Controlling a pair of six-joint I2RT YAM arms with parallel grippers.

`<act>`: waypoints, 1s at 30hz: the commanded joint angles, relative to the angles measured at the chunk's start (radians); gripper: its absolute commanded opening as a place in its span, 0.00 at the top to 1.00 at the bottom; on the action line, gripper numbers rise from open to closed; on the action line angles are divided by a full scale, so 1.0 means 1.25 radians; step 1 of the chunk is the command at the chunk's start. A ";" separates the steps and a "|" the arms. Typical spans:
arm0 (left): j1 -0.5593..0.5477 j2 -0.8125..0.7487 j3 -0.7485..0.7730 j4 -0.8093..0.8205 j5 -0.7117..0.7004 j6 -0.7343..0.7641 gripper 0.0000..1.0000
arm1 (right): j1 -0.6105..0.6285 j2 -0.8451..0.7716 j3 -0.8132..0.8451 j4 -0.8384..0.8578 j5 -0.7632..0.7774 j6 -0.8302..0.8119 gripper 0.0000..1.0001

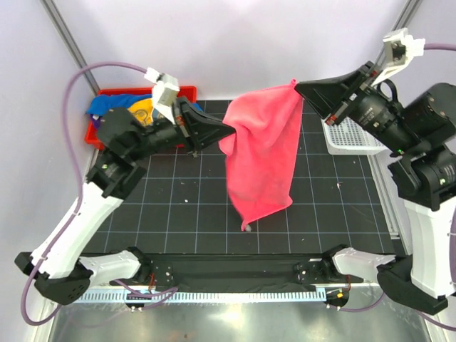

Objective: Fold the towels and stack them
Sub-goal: Flatten out the crumpled towel

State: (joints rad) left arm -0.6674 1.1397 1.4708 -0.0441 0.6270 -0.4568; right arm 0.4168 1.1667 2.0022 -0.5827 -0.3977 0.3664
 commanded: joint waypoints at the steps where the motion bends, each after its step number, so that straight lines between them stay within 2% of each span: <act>1: 0.000 -0.013 0.119 -0.102 0.031 0.033 1.00 | -0.001 -0.044 0.030 0.024 0.009 -0.019 0.99; 6: 0.000 0.000 0.227 -0.175 0.052 0.035 1.00 | -0.001 -0.066 0.049 0.043 0.010 0.000 0.99; 11: 0.000 -0.005 0.268 -0.203 0.027 0.035 1.00 | -0.001 -0.083 0.043 0.086 0.004 0.032 0.99; 14: 0.000 -0.011 0.259 -0.233 -0.039 0.073 1.00 | -0.001 -0.078 0.011 0.107 0.011 0.039 0.99; 18: 0.009 0.022 0.231 -0.263 -0.226 0.113 1.00 | -0.001 -0.066 -0.064 0.141 0.048 0.025 0.99; 21: 0.067 0.064 0.168 -0.202 -0.246 0.093 1.00 | -0.001 -0.030 -0.133 0.162 0.109 -0.003 0.99; 23: 0.132 0.126 0.132 -0.148 -0.216 0.044 1.00 | -0.001 -0.003 -0.188 0.186 0.167 -0.034 0.99; 26: 0.184 0.230 0.085 -0.051 -0.210 0.019 1.00 | -0.003 0.081 -0.244 0.235 0.231 -0.076 0.99; 27: 0.194 0.271 0.085 -0.007 -0.206 0.011 1.00 | -0.007 0.142 -0.252 0.248 0.270 -0.084 0.99; 30: 0.232 0.435 0.142 0.031 -0.185 -0.017 1.00 | -0.056 0.253 -0.262 0.333 0.276 -0.082 0.99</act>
State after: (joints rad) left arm -0.4160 1.5604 1.6169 -0.1131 0.3920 -0.4294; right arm 0.3965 1.3651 1.7000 -0.2844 -0.1486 0.3027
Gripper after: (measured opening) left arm 0.028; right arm 0.101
